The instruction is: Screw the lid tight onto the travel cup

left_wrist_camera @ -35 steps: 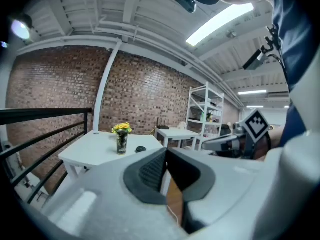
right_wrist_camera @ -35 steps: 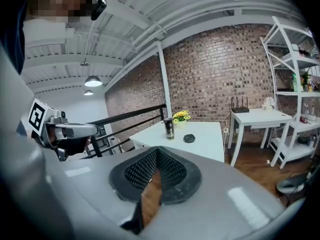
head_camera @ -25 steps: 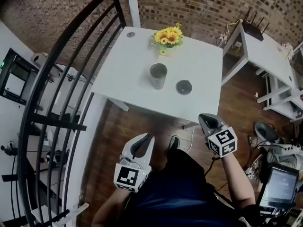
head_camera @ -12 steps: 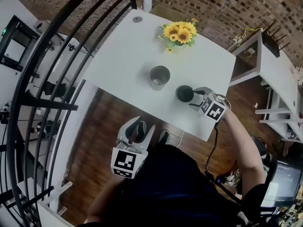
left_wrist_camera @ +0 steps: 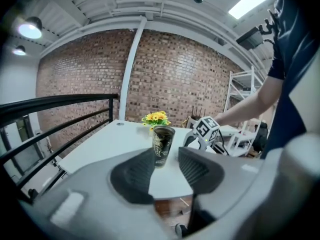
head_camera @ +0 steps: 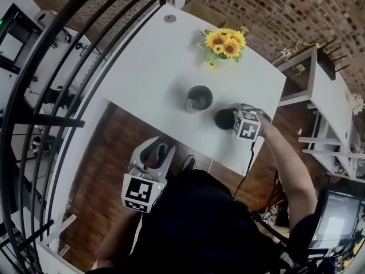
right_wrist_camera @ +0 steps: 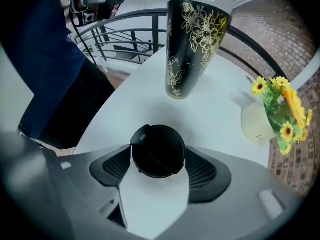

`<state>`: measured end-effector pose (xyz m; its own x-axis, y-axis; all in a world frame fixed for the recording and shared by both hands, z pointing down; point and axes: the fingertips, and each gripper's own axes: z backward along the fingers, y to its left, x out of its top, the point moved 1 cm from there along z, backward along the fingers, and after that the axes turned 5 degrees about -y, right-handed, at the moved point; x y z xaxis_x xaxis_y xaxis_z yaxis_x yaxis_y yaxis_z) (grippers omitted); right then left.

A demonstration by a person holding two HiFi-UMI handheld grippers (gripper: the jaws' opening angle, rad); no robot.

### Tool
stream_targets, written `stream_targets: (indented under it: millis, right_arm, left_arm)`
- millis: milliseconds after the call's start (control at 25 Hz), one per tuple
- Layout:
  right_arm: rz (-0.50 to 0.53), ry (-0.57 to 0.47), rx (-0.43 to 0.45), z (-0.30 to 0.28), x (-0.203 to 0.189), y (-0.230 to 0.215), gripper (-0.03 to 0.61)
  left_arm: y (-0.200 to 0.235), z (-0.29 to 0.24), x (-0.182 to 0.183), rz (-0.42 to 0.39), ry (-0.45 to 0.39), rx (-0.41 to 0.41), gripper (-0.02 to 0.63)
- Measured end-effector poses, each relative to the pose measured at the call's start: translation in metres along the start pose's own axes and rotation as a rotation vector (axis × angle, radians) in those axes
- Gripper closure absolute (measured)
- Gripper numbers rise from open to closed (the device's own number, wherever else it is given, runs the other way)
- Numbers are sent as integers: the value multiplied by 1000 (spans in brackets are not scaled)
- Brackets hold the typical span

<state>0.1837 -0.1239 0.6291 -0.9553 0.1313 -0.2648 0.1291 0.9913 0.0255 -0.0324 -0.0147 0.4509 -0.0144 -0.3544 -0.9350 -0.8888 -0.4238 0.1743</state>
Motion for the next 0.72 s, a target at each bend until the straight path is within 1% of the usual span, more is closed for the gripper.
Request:
stream_targets:
  millis: [160,280,440,520,600,720]
  right_arm:
    - [32,44,44,-8,-3,-2,228]
    - [13,48,76,-12,-5,-2,230]
    - [6,57,89,-12,-1,-4,230]
    - [-7,41,87,-13,1,-6,234]
    - [-31,1,78,-11,6,-7,238]
    - [-39,-44,39,1,17,-8,238]
  left_arm:
    - [5,-1,-4,35,4,6,468]
    - [9,0,-7,45,6,9,483]
    - [17,1,-9,48,9,12,488]
    - [18,-2,-8,48,10,8,488]
    - [18,-5,-8,45,12,2,488]
    - [21,-11,-6,36,11,-6,488]
